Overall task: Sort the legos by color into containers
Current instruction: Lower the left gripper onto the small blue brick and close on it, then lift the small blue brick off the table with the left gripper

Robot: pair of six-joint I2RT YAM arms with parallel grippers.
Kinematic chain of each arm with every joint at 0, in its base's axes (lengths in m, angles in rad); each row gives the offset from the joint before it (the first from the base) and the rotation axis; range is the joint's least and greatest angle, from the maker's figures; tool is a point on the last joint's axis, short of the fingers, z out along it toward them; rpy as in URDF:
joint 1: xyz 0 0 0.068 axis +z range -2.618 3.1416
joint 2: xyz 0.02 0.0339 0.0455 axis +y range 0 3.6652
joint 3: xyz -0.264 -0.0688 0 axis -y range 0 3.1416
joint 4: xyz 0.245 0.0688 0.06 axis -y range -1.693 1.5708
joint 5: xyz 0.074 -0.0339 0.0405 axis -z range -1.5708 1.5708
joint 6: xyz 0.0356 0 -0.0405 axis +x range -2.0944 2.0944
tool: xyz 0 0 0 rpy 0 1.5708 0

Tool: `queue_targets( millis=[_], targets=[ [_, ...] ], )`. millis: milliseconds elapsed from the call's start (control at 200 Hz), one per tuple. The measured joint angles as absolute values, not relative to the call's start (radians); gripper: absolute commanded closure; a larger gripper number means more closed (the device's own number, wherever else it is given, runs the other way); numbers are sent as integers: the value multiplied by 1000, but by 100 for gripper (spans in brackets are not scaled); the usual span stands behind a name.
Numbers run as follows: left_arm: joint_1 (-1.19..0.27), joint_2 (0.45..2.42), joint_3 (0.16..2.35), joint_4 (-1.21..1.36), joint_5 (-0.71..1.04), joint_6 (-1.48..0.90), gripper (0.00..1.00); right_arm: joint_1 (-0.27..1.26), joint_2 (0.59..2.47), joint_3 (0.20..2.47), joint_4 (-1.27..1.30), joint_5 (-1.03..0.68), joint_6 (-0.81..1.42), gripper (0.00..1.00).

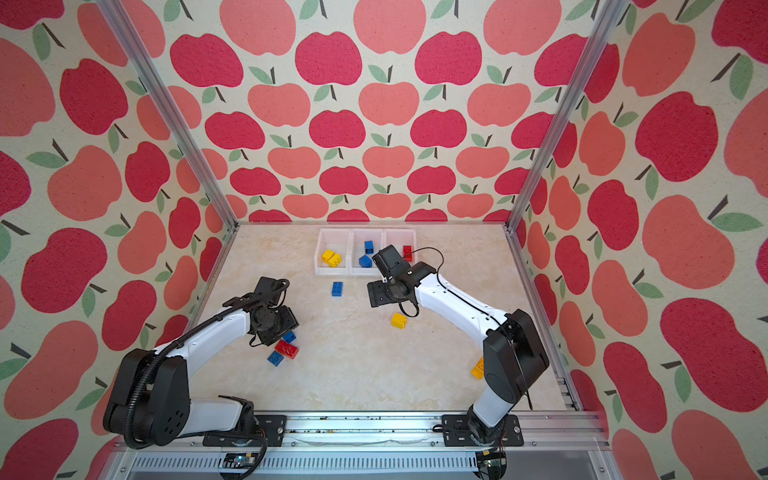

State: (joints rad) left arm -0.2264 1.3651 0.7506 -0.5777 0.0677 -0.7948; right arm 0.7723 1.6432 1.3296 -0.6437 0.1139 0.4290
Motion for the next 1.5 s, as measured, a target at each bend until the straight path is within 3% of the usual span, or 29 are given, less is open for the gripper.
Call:
queue_targets(
  millis=[290, 630, 906, 1496],
  targets=[
    [-226, 1397, 737, -543, 70, -795, 48, 772, 1643, 1328, -644, 114, 430, 16],
    [-226, 1401, 738, -531, 79, -792, 66, 772, 1643, 1322, -644, 114, 440, 16],
    [-226, 1398, 738, -530, 79, -787, 76, 772, 1643, 1322, -644, 114, 440, 16],
    [-286, 1367, 813, -552, 68, -784, 79, 772, 1570, 1229, -640, 118, 466, 16]
  ],
)
